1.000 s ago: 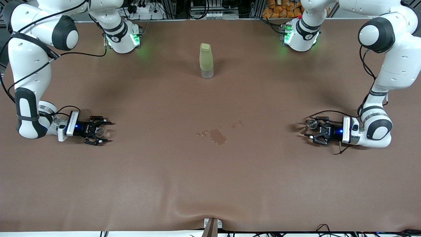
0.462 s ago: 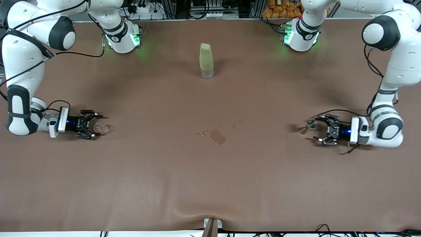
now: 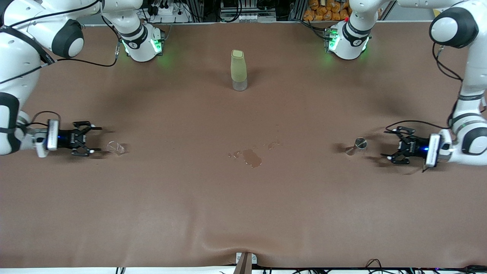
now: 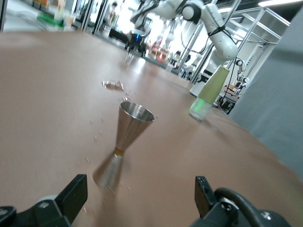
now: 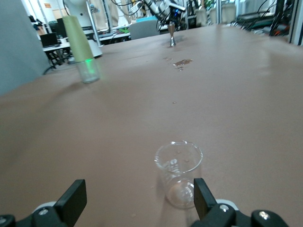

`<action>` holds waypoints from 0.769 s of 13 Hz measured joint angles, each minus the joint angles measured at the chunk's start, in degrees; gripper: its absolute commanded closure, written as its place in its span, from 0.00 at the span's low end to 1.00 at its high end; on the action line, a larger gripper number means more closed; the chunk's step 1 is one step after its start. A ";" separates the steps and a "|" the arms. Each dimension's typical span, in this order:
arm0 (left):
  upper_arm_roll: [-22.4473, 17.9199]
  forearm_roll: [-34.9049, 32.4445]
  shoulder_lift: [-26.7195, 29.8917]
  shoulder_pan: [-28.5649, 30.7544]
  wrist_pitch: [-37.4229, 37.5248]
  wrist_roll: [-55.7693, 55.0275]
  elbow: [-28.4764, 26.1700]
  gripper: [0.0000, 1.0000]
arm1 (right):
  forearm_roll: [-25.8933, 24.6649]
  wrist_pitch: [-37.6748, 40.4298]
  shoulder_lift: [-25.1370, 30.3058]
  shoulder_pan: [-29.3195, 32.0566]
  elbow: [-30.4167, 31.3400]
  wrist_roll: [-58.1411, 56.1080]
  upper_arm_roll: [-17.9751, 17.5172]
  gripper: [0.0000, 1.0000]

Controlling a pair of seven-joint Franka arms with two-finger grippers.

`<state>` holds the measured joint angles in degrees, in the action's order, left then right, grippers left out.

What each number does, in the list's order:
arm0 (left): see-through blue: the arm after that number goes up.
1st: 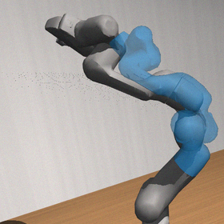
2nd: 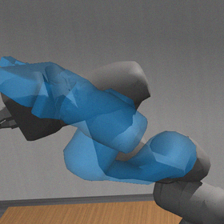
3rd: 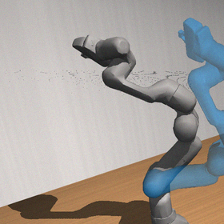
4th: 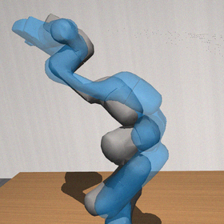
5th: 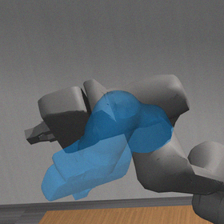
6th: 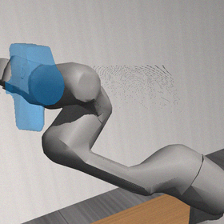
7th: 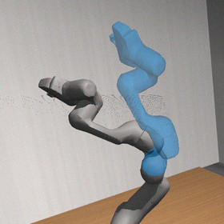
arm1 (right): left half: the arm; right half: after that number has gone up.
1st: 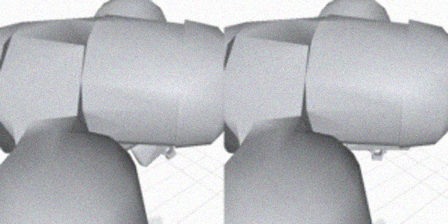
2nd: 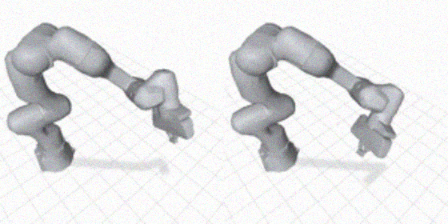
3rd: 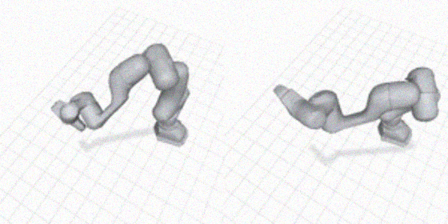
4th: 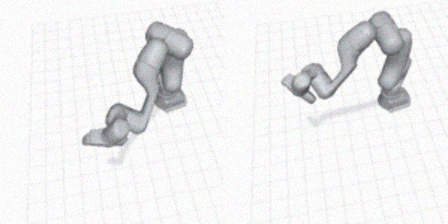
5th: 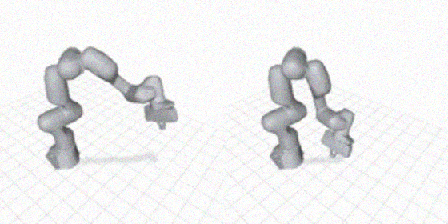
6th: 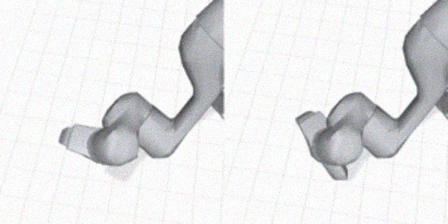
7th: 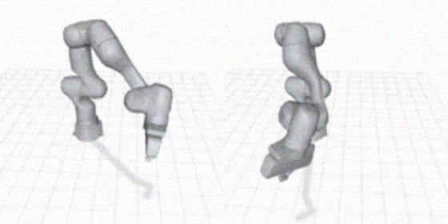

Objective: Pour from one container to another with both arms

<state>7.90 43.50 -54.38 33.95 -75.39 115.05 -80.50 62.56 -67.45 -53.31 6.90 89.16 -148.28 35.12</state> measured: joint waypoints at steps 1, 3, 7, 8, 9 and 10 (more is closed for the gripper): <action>0.00 -1.04 1.09 0.49 1.53 -3.84 0.78 0.00 | -1.58 1.97 0.62 -0.01 -2.30 2.99 1.71 0.00; 0.00 -2.17 2.47 0.77 3.46 -11.34 2.69 0.00 | -4.66 5.70 1.99 -0.02 -7.31 9.86 4.97 0.00; 0.05 -3.18 6.02 0.96 4.01 -26.88 5.72 0.00 | -11.13 11.59 6.13 -0.28 -16.43 25.97 9.62 0.00; 0.25 -4.51 7.58 0.86 4.11 -31.01 5.99 0.00 | -12.48 12.92 7.43 -0.72 -18.07 30.30 10.87 0.00; 0.47 -5.67 9.25 0.54 4.14 -35.09 6.47 0.00 | -14.23 13.69 9.20 -1.44 -19.31 34.98 12.01 0.00; 0.60 -6.61 11.20 -0.26 4.13 -39.43 7.08 0.00 | -17.04 14.16 11.74 -2.45 -20.18 40.52 12.77 0.00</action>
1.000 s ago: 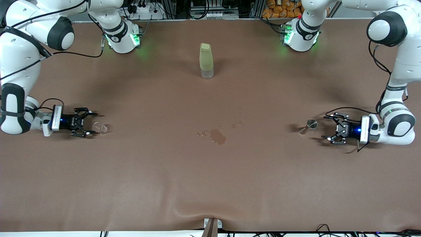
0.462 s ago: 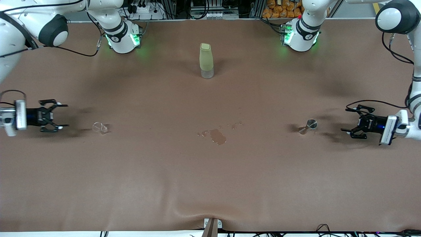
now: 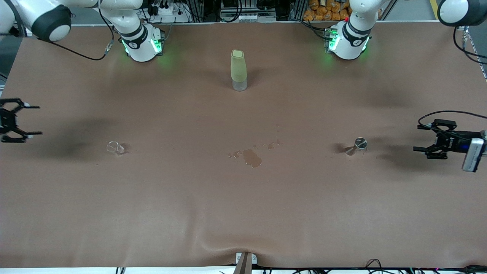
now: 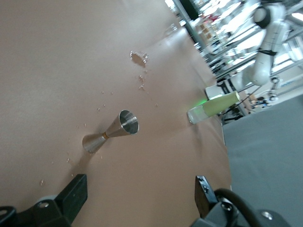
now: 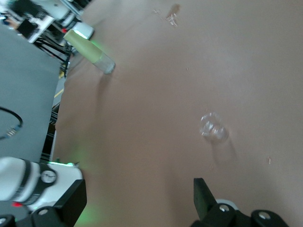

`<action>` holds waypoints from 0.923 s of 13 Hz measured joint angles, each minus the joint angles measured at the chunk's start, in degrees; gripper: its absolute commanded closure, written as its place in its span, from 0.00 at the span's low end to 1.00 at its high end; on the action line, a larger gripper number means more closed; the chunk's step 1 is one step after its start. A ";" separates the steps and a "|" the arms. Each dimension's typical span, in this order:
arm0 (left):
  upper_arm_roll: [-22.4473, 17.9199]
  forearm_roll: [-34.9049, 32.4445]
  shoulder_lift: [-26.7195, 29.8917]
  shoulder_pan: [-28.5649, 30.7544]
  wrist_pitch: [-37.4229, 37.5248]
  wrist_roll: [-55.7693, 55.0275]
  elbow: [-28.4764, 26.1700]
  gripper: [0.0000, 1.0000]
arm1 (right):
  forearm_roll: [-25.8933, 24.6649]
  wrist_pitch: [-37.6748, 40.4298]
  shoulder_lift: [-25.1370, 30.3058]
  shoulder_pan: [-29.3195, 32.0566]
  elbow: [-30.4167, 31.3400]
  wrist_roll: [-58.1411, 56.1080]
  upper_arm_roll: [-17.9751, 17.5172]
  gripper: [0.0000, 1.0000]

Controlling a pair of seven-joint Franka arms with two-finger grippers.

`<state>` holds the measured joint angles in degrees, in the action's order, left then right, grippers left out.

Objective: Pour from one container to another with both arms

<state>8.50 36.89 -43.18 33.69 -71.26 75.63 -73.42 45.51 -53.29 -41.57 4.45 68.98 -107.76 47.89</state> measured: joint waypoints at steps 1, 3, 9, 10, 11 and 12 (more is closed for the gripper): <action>0.03 -0.87 2.31 -1.18 -0.15 -4.65 0.49 0.00 | -3.13 0.25 3.32 -1.24 -0.58 6.30 0.20 0.00; 0.02 -2.91 7.18 -3.95 -0.89 -13.55 0.91 0.00 | -8.42 0.55 11.08 -4.77 -0.98 20.39 0.24 0.00; 0.03 -10.94 14.49 -9.50 -3.43 -27.96 0.95 0.00 | -25.09 0.54 29.19 -12.22 -1.00 65.84 -14.77 0.00; 0.10 -13.89 15.64 -10.69 -3.71 -30.45 1.03 0.00 | -28.32 0.15 31.08 -12.40 -0.96 73.07 -19.77 0.00; 0.16 -18.05 17.20 -12.68 -4.37 -33.06 1.11 0.00 | -31.34 -0.43 32.51 -12.53 -0.89 79.44 -24.28 0.00; 0.22 -22.32 19.01 -15.23 -5.08 -35.83 1.16 0.00 | -33.92 -1.48 33.53 -12.60 -0.78 84.52 -28.03 0.00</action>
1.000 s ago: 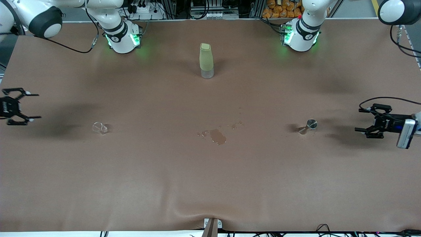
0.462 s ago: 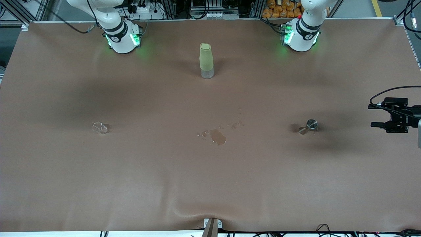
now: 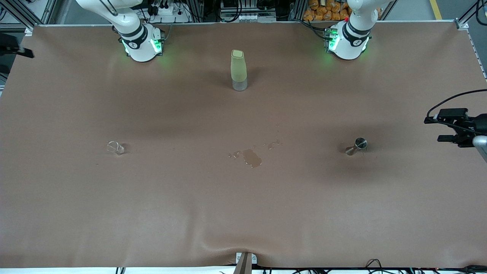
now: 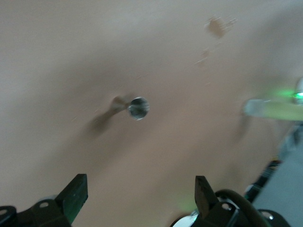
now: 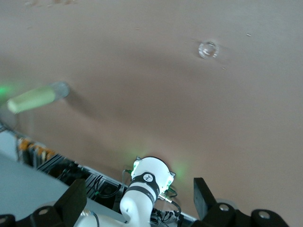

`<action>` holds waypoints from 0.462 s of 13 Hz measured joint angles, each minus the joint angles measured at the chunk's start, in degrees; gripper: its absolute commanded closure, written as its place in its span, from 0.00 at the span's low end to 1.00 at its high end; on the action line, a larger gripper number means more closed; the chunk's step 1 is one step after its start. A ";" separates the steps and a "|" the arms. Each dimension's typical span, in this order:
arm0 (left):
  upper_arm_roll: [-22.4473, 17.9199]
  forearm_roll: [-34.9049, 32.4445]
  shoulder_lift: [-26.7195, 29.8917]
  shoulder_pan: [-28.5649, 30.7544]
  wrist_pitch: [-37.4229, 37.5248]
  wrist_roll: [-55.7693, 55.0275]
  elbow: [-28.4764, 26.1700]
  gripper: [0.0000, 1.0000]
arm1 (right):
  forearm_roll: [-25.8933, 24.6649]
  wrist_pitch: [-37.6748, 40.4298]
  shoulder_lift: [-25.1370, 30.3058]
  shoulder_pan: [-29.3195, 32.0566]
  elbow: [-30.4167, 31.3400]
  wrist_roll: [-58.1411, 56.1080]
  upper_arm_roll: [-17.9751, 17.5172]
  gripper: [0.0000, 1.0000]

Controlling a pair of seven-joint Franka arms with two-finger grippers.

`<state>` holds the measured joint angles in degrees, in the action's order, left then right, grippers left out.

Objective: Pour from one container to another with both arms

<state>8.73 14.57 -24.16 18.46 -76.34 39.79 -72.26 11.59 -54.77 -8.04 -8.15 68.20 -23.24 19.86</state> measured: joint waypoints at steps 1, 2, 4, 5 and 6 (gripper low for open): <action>0.08 -3.20 1.80 -2.58 -0.26 -3.46 0.01 0.00 | -2.10 -1.26 0.76 0.00 0.35 3.70 -2.94 0.00; 0.19 -4.81 3.30 -4.53 -0.29 -7.35 -0.01 0.00 | -3.49 -2.54 1.43 0.10 1.26 6.36 -4.95 0.00; 1.09 -5.54 5.05 -5.75 -0.29 -13.64 -0.18 0.00 | -4.79 -7.30 3.21 1.23 5.85 8.82 -7.56 0.00; 1.59 -5.74 5.28 -5.72 -0.31 -15.99 -0.25 0.00 | -5.21 -10.15 4.40 2.60 9.13 9.02 -8.87 0.00; 2.02 -5.85 5.28 -5.70 -0.41 -18.99 -0.32 0.00 | -5.79 -12.88 5.73 4.31 12.58 9.03 -10.35 0.00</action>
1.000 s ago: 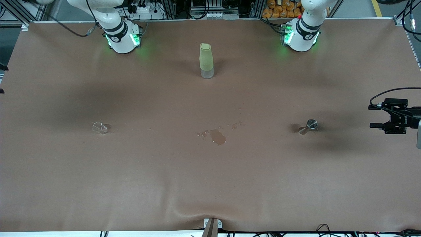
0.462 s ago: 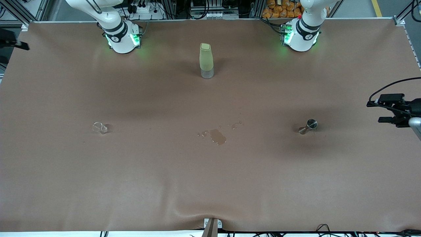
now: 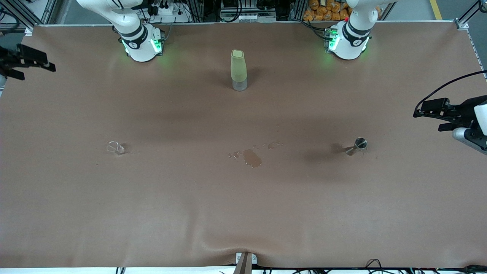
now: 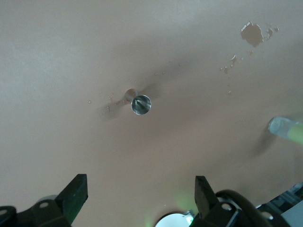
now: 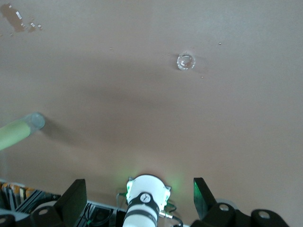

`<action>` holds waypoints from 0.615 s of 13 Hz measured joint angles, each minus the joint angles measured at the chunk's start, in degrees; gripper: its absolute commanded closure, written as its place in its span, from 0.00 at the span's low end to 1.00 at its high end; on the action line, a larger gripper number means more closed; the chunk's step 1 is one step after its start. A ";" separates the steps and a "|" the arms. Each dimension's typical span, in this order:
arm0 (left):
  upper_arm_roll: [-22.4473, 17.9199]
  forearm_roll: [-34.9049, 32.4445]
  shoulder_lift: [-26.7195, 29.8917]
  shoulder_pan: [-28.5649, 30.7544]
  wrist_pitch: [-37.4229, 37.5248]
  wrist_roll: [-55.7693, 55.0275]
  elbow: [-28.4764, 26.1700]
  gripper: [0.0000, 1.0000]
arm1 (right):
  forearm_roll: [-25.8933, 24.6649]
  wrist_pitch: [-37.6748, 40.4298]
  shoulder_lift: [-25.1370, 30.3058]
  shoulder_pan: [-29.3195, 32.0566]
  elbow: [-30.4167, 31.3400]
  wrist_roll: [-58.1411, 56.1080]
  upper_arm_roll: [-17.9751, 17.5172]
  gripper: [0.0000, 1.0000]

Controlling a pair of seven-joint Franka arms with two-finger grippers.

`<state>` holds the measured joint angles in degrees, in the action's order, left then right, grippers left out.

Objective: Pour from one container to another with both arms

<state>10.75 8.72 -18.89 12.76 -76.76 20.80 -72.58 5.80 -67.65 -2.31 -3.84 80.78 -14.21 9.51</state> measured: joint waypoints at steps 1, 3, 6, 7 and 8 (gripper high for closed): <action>0.71 -0.61 0.00 -0.13 -0.30 -4.28 -0.16 0.00 | -0.51 -1.90 1.08 1.23 2.68 0.00 -1.03 0.00; 2.63 -5.28 0.00 -2.50 -0.74 -13.99 -0.24 0.00 | -2.13 -4.07 2.32 1.96 5.54 0.00 -1.86 0.00; 3.70 -10.03 0.02 -6.94 -0.95 -19.09 -0.24 0.00 | -5.91 -5.84 2.42 1.96 6.01 0.00 -2.32 0.00; 3.58 -10.23 0.01 -6.85 -0.96 -19.04 -0.24 0.00 | -6.55 -7.49 2.42 1.97 6.06 0.00 -2.32 0.00; 3.17 -10.26 0.01 -6.38 -1.03 -18.65 -0.24 0.00 | -7.24 -9.71 2.41 1.97 6.12 -0.01 -2.34 0.00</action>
<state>13.91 -1.54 -18.87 6.38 -77.78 2.15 -72.82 -1.43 -77.36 0.11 -1.87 86.90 -14.23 7.17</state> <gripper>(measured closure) 0.000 0.000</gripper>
